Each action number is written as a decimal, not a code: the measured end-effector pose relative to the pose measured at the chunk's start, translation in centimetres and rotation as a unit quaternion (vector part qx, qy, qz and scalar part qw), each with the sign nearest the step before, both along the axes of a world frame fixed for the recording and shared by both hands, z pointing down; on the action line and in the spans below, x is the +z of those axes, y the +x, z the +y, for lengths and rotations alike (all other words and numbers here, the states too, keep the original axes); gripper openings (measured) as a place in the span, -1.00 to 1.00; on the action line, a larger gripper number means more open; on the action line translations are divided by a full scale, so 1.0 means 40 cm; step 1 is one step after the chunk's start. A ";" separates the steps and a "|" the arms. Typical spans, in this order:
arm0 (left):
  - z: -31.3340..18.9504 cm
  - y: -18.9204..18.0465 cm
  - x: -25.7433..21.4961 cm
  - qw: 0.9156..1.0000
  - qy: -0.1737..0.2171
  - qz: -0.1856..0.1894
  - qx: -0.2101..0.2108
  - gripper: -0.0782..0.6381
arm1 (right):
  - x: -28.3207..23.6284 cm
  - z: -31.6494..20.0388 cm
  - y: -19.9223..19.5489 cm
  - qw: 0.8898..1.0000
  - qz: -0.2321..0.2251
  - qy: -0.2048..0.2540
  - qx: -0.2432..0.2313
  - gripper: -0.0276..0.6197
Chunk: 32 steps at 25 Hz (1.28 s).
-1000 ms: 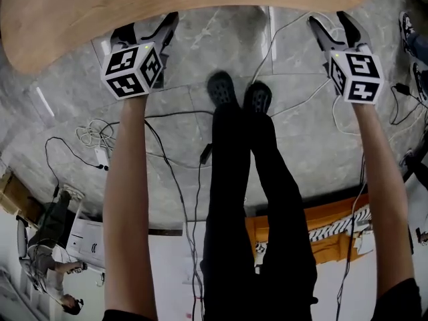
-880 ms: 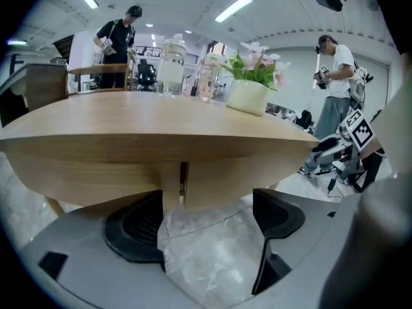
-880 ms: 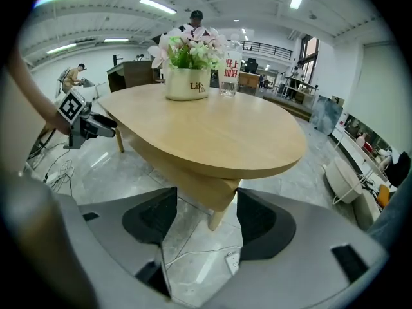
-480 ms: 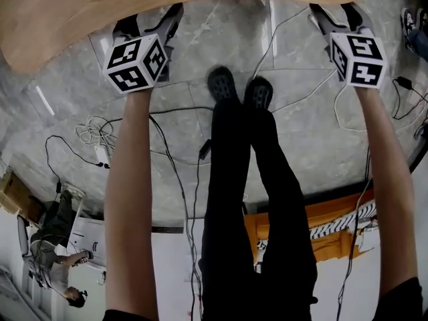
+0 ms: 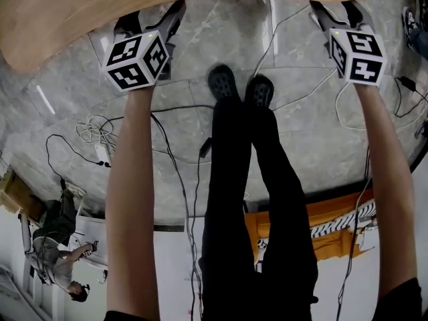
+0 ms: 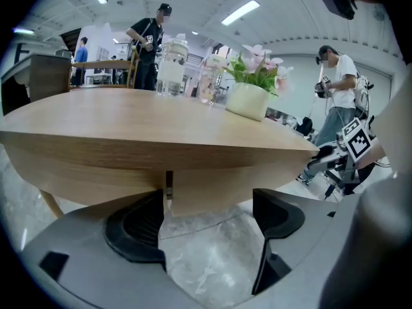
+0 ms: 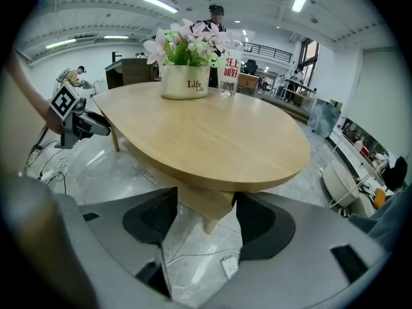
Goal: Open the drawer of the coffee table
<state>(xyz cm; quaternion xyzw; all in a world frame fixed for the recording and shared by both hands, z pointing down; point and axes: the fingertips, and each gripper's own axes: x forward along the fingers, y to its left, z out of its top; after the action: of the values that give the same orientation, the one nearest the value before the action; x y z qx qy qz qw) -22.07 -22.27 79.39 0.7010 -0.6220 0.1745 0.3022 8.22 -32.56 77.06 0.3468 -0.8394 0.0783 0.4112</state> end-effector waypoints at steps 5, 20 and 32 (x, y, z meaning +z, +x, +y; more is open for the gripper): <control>-0.010 0.019 -0.012 1.000 0.004 0.002 0.001 0.41 | -0.008 -0.002 -0.002 1.000 -0.004 -0.002 0.010 -0.15; -0.007 0.015 0.000 1.000 -0.010 -0.013 -0.011 0.40 | -0.002 -0.009 0.016 1.000 0.016 0.013 0.017 -0.27; 0.072 0.033 -0.005 0.999 -0.029 -0.011 -0.034 0.33 | -0.008 0.066 0.046 1.000 0.020 -0.007 0.022 -0.27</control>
<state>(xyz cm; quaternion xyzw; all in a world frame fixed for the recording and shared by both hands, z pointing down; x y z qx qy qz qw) -20.77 -19.37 79.18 0.6684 -0.6436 0.1897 0.3211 10.05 -29.91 76.74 0.3643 -0.8224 0.0860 0.4285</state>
